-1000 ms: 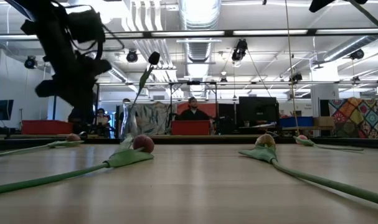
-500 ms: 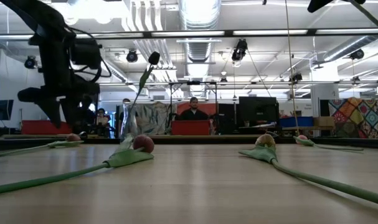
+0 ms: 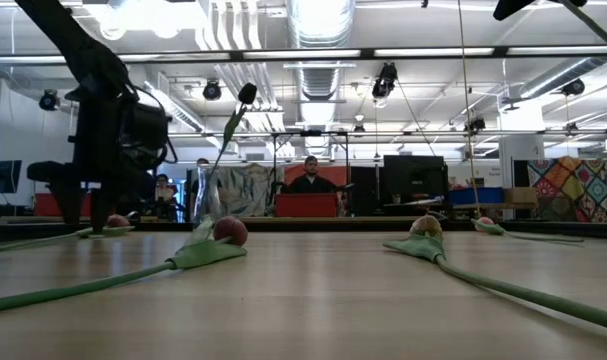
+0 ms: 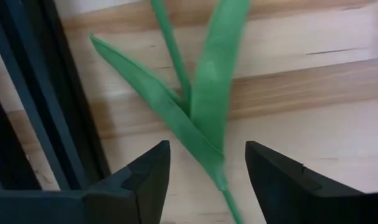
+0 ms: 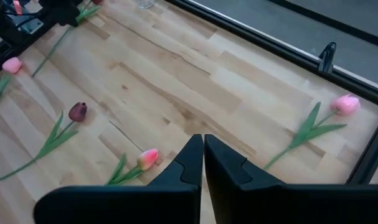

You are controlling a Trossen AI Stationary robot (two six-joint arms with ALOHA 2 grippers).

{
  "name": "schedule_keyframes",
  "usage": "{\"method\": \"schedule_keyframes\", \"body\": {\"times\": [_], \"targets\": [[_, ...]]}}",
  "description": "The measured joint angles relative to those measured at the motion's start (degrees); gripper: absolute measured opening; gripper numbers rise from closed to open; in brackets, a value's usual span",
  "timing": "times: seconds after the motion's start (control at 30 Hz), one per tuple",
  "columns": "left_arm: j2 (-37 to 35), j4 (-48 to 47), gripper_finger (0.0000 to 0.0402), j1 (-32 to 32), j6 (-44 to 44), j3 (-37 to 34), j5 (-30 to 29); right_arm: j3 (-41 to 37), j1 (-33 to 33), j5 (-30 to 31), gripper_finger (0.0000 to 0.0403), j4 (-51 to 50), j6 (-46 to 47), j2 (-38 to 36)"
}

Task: Sort flowers into vase by color
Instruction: Put the top red flower into the transparent flower vase

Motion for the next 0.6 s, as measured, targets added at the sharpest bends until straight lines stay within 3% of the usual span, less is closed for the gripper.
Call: {"method": "schedule_keyframes", "body": {"times": [0.27,0.6], "targets": [[3.36,1.56,0.0141,0.65,5.71,0.22,0.81,0.00,0.02,0.42,0.0009,-0.04,-0.05,0.00],[-2.37,3.84,0.0020,0.57,7.77,-0.04,6.53,-0.02,0.02,1.01,0.0009,-0.24,-0.50,-0.02]]}}
